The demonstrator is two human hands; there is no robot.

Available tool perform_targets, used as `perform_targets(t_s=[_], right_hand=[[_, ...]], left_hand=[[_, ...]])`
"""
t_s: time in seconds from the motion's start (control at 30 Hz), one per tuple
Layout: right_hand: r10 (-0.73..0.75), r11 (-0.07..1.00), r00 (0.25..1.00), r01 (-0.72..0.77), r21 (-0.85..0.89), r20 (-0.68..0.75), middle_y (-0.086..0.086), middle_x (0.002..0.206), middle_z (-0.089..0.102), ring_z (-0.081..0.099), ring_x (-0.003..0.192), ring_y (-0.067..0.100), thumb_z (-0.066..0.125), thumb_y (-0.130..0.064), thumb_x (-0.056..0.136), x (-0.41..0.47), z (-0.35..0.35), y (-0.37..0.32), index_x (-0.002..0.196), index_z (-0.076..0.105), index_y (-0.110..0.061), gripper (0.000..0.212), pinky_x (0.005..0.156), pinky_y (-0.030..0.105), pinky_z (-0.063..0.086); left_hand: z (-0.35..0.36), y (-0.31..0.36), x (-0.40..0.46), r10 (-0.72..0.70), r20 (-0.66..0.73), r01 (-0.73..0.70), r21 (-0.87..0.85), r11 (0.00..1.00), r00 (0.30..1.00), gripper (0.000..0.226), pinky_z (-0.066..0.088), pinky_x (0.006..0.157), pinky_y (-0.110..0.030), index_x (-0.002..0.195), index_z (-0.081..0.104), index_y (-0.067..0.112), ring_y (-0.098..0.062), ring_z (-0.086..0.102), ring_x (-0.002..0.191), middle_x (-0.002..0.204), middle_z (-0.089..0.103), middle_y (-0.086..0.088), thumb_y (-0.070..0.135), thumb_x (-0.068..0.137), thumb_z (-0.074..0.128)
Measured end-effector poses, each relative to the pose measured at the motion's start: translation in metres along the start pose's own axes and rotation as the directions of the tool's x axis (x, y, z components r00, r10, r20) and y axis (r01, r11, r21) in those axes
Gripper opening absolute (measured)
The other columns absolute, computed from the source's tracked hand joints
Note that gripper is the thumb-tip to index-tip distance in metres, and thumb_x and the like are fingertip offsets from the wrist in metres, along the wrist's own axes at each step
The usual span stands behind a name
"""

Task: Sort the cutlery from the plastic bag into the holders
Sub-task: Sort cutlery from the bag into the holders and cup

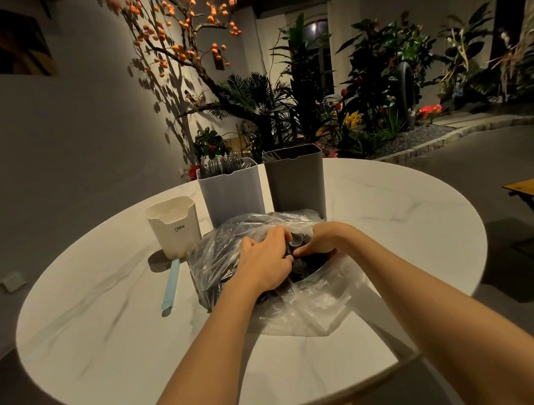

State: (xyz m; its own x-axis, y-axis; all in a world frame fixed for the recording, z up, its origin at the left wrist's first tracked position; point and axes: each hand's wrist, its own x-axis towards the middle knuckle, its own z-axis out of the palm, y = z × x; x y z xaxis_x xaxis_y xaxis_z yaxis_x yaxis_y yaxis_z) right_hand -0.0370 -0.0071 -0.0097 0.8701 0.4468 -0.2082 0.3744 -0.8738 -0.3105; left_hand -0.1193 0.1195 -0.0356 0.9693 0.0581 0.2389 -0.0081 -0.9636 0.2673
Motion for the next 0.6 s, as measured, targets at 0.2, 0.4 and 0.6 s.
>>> perform_targets(t_s=[0.2,0.4,0.6], right_hand=[[0.028,0.998,1.000,-0.027,0.065,-0.007,0.008,0.099,0.052,0.048,0.088,0.020,0.053,-0.046,0.095,-0.0022,0.0013,0.0013,0.119,0.057,-0.002,0.051,0.074,0.027,0.038],[0.031,0.990,0.999,-0.029,0.137,-0.008,0.007,0.091,0.056,0.053,0.075,0.015,0.053,-0.030,0.097,-0.0046,-0.0012,-0.0021,0.108,0.061,-0.005,0.028,0.066,0.022,0.042],[0.063,0.870,0.996,-0.084,0.486,0.060,0.010,0.067,0.055,0.052,0.056,0.014,0.048,-0.008,0.098,-0.0087,-0.0077,-0.0020,0.073,0.054,-0.004,0.026,0.059,0.026,0.048]], left_hand=[[0.0022,0.0021,-0.0025,-0.045,-0.018,0.045,-0.032,0.998,0.999,0.026,0.032,0.095,-0.042,0.120,0.039,0.028,-0.027,0.035,0.113,0.125,0.052,-0.001,0.017,0.097,0.042],[0.0002,0.0008,-0.0044,-0.017,-0.023,0.016,-0.046,0.999,1.000,0.021,0.032,0.100,-0.042,0.115,0.039,0.029,-0.022,0.037,0.107,0.119,0.054,0.003,0.019,0.096,0.044],[-0.0063,0.0075,-0.0094,0.041,-0.091,-0.047,-0.072,0.996,0.995,0.027,0.026,0.107,-0.041,0.117,0.046,0.022,-0.013,0.040,0.097,0.115,0.056,0.004,0.010,0.093,0.049]])
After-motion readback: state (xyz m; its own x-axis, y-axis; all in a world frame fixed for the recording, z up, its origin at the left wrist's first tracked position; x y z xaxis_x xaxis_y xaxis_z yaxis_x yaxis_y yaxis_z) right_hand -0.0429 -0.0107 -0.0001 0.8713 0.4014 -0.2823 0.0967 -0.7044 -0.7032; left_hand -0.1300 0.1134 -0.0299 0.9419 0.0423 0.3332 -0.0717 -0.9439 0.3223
